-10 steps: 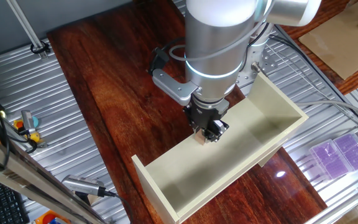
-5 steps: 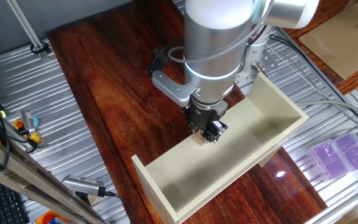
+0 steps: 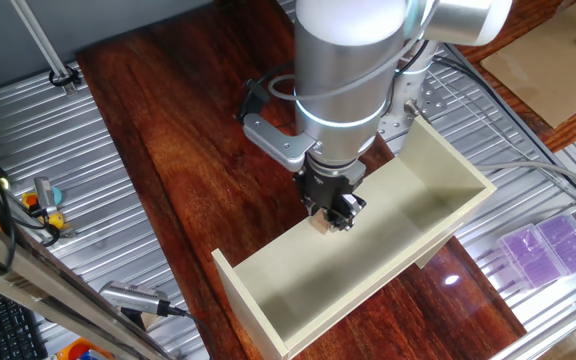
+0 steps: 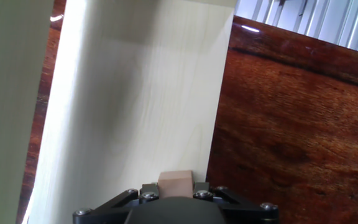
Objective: Put the object on the shelf
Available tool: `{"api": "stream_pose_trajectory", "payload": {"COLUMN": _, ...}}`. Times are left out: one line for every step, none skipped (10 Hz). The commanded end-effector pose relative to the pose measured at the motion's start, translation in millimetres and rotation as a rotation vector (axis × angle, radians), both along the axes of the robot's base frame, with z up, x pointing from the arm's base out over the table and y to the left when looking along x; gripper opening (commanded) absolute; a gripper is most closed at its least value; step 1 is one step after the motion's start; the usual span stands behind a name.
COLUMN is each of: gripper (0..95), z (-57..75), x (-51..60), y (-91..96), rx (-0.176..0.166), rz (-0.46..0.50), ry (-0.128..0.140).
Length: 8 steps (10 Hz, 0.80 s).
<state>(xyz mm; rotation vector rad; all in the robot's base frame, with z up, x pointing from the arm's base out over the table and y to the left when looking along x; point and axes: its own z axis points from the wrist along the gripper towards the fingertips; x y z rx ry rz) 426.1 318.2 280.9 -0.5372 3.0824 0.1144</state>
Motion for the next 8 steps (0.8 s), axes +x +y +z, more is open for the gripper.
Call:
{"api": "stream_pose_trajectory", "payload": {"gripper": 38.0, "z": 2.1, "x": 0.1, "y": 0.2, "rx": 0.002, "rz": 0.005, "ry": 0.002}}
{"api": "stream_pose_trajectory", "payload": {"gripper": 38.0, "z": 6.1, "x": 0.1, "y": -1.2, "rx": 0.003, "rz": 0.016, "ry": 0.005}}
{"api": "stream_pose_trajectory", "payload": {"gripper": 38.0, "z": 11.7, "x": 1.4, "y": -5.2, "rx": 0.009, "rz": 0.029, "ry": 0.009}}
{"api": "stream_pose_trajectory", "payload": {"gripper": 38.0, "z": 20.2, "x": 2.7, "y": -10.1, "rx": 0.015, "rz": 0.043, "ry": 0.018}}
{"api": "stream_pose_trajectory", "payload": {"gripper": 38.0, "z": 27.2, "x": 3.2, "y": -13.8, "rx": 0.018, "rz": 0.052, "ry": 0.024}}
{"api": "stream_pose_trajectory", "payload": {"gripper": 38.0, "z": 33.6, "x": 4.3, "y": -20.1, "rx": 0.018, "rz": 0.065, "ry": 0.032}}
{"api": "stream_pose_trajectory", "payload": {"gripper": 38.0, "z": 38.1, "x": 5.7, "y": -28.3, "rx": 0.018, "rz": 0.081, "ry": 0.041}}
{"api": "stream_pose_trajectory", "payload": {"gripper": 19.0, "z": 40.7, "x": 6.8, "y": -37.1, "rx": 0.019, "rz": 0.099, "ry": 0.047}}
